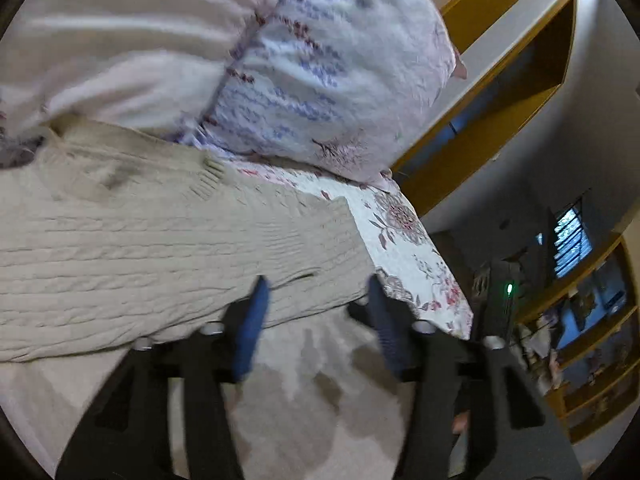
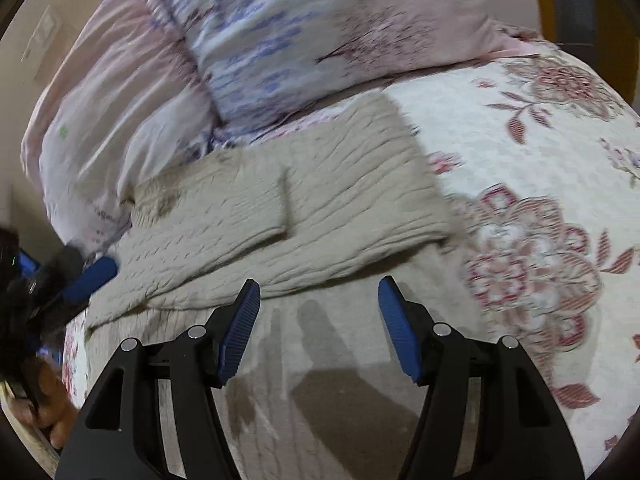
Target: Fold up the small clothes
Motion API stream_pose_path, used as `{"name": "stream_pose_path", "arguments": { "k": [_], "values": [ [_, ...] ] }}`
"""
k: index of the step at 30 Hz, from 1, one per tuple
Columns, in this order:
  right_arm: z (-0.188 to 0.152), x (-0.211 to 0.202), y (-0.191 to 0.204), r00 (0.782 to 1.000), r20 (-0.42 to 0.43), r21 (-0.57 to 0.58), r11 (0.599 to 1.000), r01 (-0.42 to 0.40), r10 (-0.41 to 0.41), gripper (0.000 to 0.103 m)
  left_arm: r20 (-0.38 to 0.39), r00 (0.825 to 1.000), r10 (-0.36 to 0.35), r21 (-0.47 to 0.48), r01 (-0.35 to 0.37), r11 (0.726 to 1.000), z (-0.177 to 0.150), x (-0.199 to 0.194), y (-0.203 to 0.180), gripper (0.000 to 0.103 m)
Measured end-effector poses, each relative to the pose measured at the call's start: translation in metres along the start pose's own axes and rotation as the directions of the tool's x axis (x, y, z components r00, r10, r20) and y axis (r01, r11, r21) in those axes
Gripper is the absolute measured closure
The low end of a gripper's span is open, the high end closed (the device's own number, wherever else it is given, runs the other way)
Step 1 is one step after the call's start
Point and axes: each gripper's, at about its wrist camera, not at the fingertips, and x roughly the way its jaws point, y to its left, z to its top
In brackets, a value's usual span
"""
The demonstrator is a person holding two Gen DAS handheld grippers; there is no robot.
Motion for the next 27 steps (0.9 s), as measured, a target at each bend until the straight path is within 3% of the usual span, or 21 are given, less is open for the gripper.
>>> {"name": "stream_pose_path", "arguments": {
  "k": [4,6,9,10,11,14,16,18,21,25,27],
  "values": [
    [0.012,-0.003,-0.004,0.997,0.004,0.029,0.997,-0.075,0.075,0.043,0.068,0.987,0.143,-0.061,-0.139,0.988,-0.009,-0.052,0.037,0.04],
    [0.019,0.003,0.001,0.993,-0.01,0.038,0.993,-0.115,0.116,0.052,0.077,0.973,0.218,-0.097,-0.21,0.973,-0.017,-0.071,0.056,0.04],
    [0.027,0.018,0.01,0.99,-0.04,0.044,0.99,-0.131,0.132,0.058,0.072,0.922,0.38,-0.131,-0.368,0.92,-0.034,-0.102,0.084,0.04],
    [0.029,0.024,0.013,0.991,-0.05,0.046,0.992,-0.121,0.123,0.059,0.062,0.896,0.439,-0.133,-0.429,0.894,-0.042,-0.111,0.094,0.04],
    [0.031,0.032,0.014,0.991,-0.065,0.052,0.992,-0.117,0.12,0.061,0.051,0.876,0.479,-0.134,-0.469,0.873,-0.049,-0.119,0.101,0.04],
    [0.031,0.049,0.016,0.984,-0.108,0.081,0.988,-0.133,0.141,0.071,0.007,0.841,0.541,-0.145,-0.534,0.833,-0.068,-0.141,0.12,0.04],
    [0.028,0.055,0.021,0.986,-0.103,0.076,0.99,-0.123,0.13,0.077,-0.008,0.83,0.558,-0.149,-0.553,0.82,-0.076,-0.148,0.126,0.04],
    [0.031,0.058,0.025,0.988,-0.088,0.064,0.991,-0.12,0.125,0.092,-0.017,0.828,0.561,-0.154,-0.556,0.817,-0.082,-0.152,0.128,0.04],
    [0.033,0.052,0.031,0.989,-0.052,0.045,0.99,-0.133,0.135,0.094,-0.019,0.831,0.556,-0.155,-0.552,0.819,-0.085,-0.152,0.131,0.038],
    [0.028,0.011,0.041,0.985,0.073,-0.009,0.987,-0.158,0.158,0.095,-0.01,0.839,0.543,-0.151,-0.538,0.829,-0.094,-0.157,0.128,0.036],
    [0.018,0.001,0.04,0.987,0.095,-0.016,0.991,-0.131,0.132,0.095,-0.005,0.845,0.534,-0.151,-0.529,0.835,-0.094,-0.155,0.126,0.036]
  ]
}}
